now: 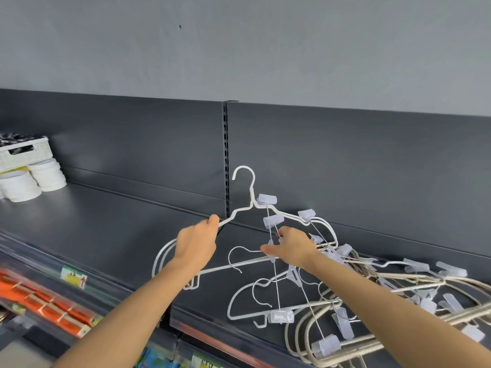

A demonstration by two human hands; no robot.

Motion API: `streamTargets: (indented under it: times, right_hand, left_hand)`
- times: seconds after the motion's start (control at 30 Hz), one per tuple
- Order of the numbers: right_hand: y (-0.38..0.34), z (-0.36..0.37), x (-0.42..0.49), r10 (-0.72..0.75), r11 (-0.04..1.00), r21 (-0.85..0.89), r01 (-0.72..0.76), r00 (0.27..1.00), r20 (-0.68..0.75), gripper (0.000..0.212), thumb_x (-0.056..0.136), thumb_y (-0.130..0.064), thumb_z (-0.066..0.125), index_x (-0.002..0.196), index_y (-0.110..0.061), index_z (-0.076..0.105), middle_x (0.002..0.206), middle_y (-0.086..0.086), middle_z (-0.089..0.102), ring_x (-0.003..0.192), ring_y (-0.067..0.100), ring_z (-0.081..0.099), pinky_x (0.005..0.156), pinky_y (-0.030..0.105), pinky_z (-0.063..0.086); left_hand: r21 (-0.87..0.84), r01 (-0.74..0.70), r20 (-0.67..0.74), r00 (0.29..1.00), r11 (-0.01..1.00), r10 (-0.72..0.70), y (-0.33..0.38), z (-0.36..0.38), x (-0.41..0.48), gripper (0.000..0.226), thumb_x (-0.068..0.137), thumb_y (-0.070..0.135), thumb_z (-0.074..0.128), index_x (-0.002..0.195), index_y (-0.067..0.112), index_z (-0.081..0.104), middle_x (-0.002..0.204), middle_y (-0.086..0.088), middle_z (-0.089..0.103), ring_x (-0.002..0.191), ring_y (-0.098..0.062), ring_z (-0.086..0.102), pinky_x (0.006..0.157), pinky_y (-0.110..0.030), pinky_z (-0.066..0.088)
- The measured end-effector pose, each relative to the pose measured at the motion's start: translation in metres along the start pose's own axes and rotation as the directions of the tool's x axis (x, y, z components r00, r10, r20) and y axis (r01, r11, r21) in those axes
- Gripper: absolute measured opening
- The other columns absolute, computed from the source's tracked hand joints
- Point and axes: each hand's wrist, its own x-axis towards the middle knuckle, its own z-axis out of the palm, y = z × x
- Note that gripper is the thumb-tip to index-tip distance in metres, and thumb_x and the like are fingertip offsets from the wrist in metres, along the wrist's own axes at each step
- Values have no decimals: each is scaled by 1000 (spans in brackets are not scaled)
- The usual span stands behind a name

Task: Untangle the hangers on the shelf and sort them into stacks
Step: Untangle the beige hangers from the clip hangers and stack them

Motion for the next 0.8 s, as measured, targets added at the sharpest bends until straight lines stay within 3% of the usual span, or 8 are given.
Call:
streamTargets:
  times: [0.13,0.2,0.33,0.43,0.63,0.8]
  right_hand:
    - [-4,4,4,4,999,38,1,992,-126,14,84,-20,56,84,-7,61,71,3,61,68,21,56,66,32,50]
    - [-4,-1,4,11,997,75,0,989,-146,17,84,-10,47,84,-3,63,75,10,65,68,24,56,63,33,49]
    - [-7,-4,1,95,982,177,-66,982,-161,24,79,-23,53,58,-16,43,54,-2,45,55,18,42,67,32,38]
    - [-9,-5,-1,82,995,69,-71,980,-179,32,79,-30,59,56,-17,39,52,-4,43,57,19,44,70,33,37]
    - [-4,-15,-2,59,993,114,-28,958,-280,16,77,-10,56,64,-9,47,59,6,47,55,21,42,50,24,33]
    - [8,-26,-1,35,995,97,0,936,-350,19,69,-7,54,57,-10,40,58,7,45,55,21,38,51,26,31]
  left_hand:
    - [-61,-15,-22,1000,998,14,-8,4,-4,22,84,-5,46,97,12,48,81,1,65,57,-23,57,42,-25,20]
    - [-75,-10,-37,999,997,8,-8,4,-7,22,84,-5,46,98,12,49,81,1,66,59,-24,60,42,-25,20]
    - [-63,-20,-61,998,998,17,1,-2,-10,19,88,-3,45,99,12,49,83,1,65,55,-24,53,42,-26,18]
    - [-78,-38,-114,993,996,29,5,-5,-9,18,82,-7,52,89,10,52,72,-2,64,46,-24,43,41,-24,14]
    - [-36,-4,-103,995,999,0,-2,-8,-10,22,83,-8,47,90,13,48,74,0,63,48,-23,42,41,-26,16]
    - [-102,49,-144,988,994,-64,-24,-8,-8,27,80,-11,43,85,15,40,81,0,66,58,-30,56,43,-27,19]
